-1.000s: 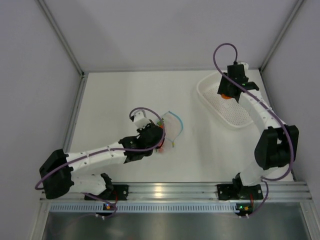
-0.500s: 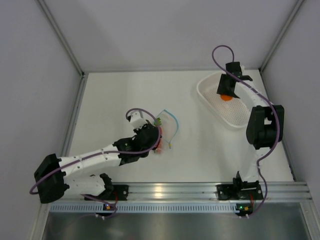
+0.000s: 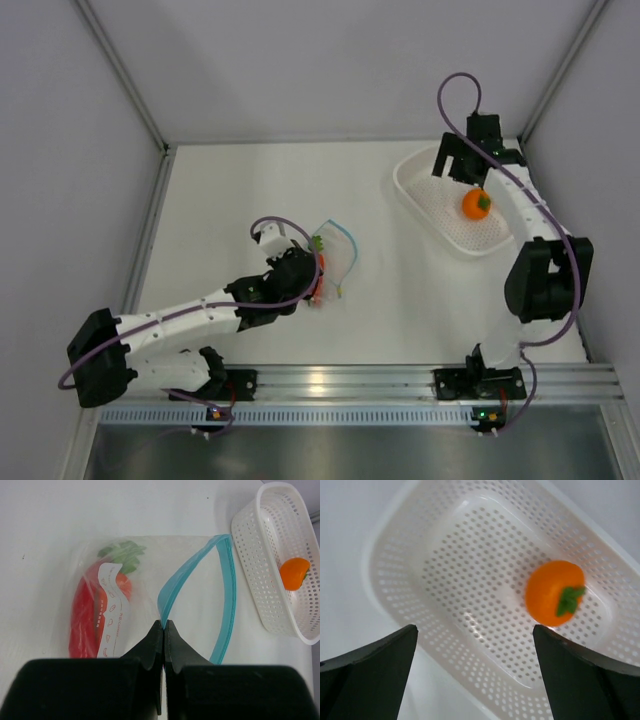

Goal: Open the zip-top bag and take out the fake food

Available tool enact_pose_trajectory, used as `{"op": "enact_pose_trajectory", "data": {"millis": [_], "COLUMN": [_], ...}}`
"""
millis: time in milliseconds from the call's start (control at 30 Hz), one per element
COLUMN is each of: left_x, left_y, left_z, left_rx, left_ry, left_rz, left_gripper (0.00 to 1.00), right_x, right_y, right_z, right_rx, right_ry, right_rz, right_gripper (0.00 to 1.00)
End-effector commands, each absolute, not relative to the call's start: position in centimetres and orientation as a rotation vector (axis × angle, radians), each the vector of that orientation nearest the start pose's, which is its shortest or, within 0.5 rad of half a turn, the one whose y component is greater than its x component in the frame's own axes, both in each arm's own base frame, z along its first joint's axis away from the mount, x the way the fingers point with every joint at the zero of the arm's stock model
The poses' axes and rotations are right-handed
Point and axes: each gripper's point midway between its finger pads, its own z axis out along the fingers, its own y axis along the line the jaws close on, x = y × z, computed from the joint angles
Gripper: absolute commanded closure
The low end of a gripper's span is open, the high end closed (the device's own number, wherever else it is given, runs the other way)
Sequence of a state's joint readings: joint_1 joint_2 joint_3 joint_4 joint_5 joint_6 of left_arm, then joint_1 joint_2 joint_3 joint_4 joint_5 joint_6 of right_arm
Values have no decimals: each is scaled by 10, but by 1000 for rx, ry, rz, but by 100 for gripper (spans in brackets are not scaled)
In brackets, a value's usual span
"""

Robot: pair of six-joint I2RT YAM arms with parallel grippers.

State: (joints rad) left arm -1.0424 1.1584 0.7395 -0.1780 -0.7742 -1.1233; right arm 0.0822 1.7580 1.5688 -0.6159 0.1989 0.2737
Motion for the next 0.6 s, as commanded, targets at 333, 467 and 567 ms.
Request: {"op": "enact_pose_trajectory", "data": {"millis": [333,467,567], "left_x": [261,261,261], "left_y": [-253,-254,-255], "left_z": [203,203,202], "left_rx": [-582,-596,-607], "left_ry": [1877,1876,1878], "left_rz": [-660,-670,-678], "left_gripper": [100,100,100], "right_x": [384,351,321], "right_y": [210,255,289], "right_z": [257,252,251], "right_rx": [-24,-80,-152], "right_ry": [2111,2127,2132], "right_rz": [909,905,879], "right_gripper": [35,52,60]}}
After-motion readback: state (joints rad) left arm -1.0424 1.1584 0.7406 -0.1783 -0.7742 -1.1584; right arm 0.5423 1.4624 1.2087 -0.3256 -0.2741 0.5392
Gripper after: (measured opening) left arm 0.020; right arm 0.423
